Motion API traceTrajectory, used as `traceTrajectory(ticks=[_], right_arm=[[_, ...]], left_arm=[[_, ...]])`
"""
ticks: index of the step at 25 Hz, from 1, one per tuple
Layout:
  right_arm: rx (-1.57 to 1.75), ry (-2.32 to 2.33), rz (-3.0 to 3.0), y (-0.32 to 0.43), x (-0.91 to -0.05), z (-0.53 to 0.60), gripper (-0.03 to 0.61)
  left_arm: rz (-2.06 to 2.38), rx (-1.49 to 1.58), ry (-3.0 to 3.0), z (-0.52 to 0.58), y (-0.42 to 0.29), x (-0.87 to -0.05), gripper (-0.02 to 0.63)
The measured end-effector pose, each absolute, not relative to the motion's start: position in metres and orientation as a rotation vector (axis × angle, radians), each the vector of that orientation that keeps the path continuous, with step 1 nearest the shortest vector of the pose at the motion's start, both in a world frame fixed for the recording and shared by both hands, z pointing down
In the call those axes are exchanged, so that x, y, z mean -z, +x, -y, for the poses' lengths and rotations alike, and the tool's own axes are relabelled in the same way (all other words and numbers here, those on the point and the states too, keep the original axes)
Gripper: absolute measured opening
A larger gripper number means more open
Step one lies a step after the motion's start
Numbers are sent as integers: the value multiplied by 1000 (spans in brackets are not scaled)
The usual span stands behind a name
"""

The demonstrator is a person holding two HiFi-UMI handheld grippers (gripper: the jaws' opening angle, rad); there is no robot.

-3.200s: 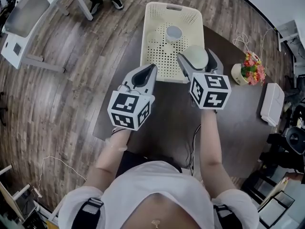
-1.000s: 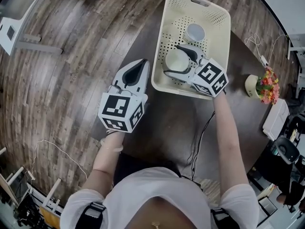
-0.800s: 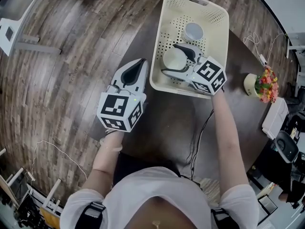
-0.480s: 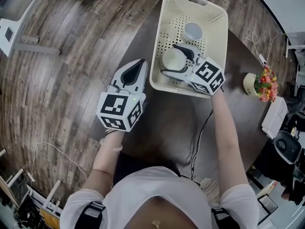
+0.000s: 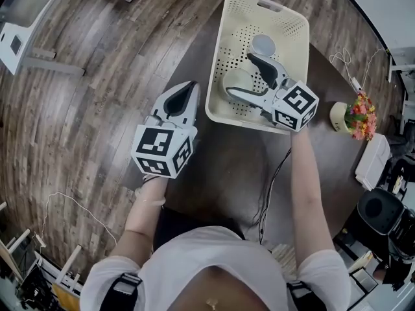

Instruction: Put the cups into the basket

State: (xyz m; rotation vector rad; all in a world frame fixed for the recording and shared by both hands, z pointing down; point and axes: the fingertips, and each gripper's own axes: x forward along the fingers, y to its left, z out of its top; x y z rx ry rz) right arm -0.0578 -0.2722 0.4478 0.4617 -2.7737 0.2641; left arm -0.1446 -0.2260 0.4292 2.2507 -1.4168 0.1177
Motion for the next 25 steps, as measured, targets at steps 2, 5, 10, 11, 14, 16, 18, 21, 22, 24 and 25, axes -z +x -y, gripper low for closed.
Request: traceTrajectory(ticks=[2,5,10,11,14,16,18,21,22,24,25], right_arm=[[-199,553,2814,-52,-428,282,430],[-101,663,2812,-43,-409,292,428],[-88,912,2863,-27,-368,304,428],[-104,976,2869,-23,-359,305,428],[-159,1136,2818,-17,-343,301,413],[-164,1277,2739,-8,-337,292,123],[-168,1392,2687,-1,-333,278,11],[-220,1444,2685,-3,-328,246,11],[-240,1450,2695,-5,-326,235,11],[-267,1451,2715,-10,-323,213,11],[-274,1450,2718,-13,-323,203,11]], left_arm=[[1417,-114,2261,225,-143,-425,11],[1422,-110,2277,222,-144,-418,11],[1427,-108,2302,215,-142,-404,11],[1428,-110,2306,212,-142,-402,11],[1434,-112,2316,203,-140,-395,11],[1434,-108,2321,197,-136,-389,11],[1428,-105,2327,189,-131,-384,11],[1412,-99,2342,178,-123,-378,11],[1404,-98,2350,174,-119,-376,11],[1381,-101,2368,166,-109,-373,11],[1368,-105,2379,161,-104,-371,11]])
